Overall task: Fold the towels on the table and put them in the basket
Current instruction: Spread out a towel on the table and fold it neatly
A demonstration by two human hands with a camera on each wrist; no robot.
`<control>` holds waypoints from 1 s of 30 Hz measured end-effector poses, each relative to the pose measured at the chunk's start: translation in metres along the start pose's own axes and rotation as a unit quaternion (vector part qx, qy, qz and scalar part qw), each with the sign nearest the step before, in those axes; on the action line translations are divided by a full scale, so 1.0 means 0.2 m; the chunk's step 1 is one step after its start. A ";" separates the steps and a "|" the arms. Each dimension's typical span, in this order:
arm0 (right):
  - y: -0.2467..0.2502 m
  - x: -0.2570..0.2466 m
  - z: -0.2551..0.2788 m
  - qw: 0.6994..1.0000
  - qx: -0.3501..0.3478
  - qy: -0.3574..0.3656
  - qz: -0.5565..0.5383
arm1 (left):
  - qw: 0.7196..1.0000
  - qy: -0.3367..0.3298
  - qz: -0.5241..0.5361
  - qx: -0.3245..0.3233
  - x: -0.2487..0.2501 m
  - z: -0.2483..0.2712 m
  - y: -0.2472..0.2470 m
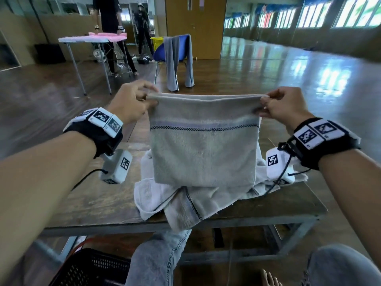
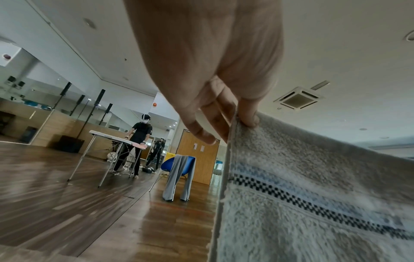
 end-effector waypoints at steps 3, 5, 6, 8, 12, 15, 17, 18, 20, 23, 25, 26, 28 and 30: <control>0.01 -0.10 -0.06 0.997 -0.002 0.038 -0.065 | 0.998 -0.008 0.012 0.064 0.06 -0.05 0.05; 0.03 -0.16 -0.04 0.991 0.004 0.080 -0.109 | 0.994 -0.022 0.024 0.101 0.09 -0.05 0.09; 0.04 -0.18 -0.02 0.987 0.004 0.097 -0.127 | 0.993 -0.031 0.024 0.111 0.09 -0.03 0.10; 0.07 -0.19 0.06 0.984 -0.007 0.112 -0.136 | 0.993 -0.050 0.020 0.108 0.07 0.02 0.12; 0.15 -0.09 0.29 0.987 -0.126 0.098 -0.014 | 1.000 -0.016 -0.011 0.022 -0.08 0.19 0.09; 0.19 0.05 0.45 0.960 -0.277 0.016 0.033 | 0.989 0.046 -0.075 -0.118 -0.25 0.34 0.01; 0.17 0.19 0.53 0.936 -0.345 -0.048 0.056 | 0.964 0.097 -0.110 -0.221 -0.37 0.43 -0.06; 0.16 0.25 0.57 0.923 -0.370 -0.075 0.073 | 0.948 0.123 -0.118 -0.270 -0.43 0.47 -0.11; 0.11 0.37 0.64 0.892 -0.424 -0.117 0.103 | 0.917 0.174 -0.112 -0.341 -0.53 0.53 -0.20; 0.06 0.49 0.68 0.871 -0.451 -0.152 0.123 | 0.903 0.225 -0.088 -0.355 -0.65 0.54 -0.31; 0.02 0.53 0.67 0.890 -0.415 -0.142 0.128 | 0.916 0.228 -0.100 -0.315 -0.69 0.50 -0.35; 0.00 0.54 0.65 0.904 -0.385 -0.129 0.134 | 0.926 0.220 -0.106 -0.287 -0.71 0.47 -0.36; -0.05 0.55 0.60 0.934 -0.314 -0.105 0.133 | 0.945 0.204 -0.099 -0.236 -0.71 0.39 -0.39; -0.10 0.57 0.54 0.953 -0.258 -0.088 0.129 | 0.955 0.195 -0.103 -0.198 -0.72 0.31 -0.41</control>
Point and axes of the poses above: each hand's wrist, its own z-axis away from the middle knuckle, its own y-axis out of the back of the hand, x = y × z, the point moved 1 cm from there along -z, towards the middle knuckle, and after that the axes turned 11 degrees about y, right-handed, at the moved point
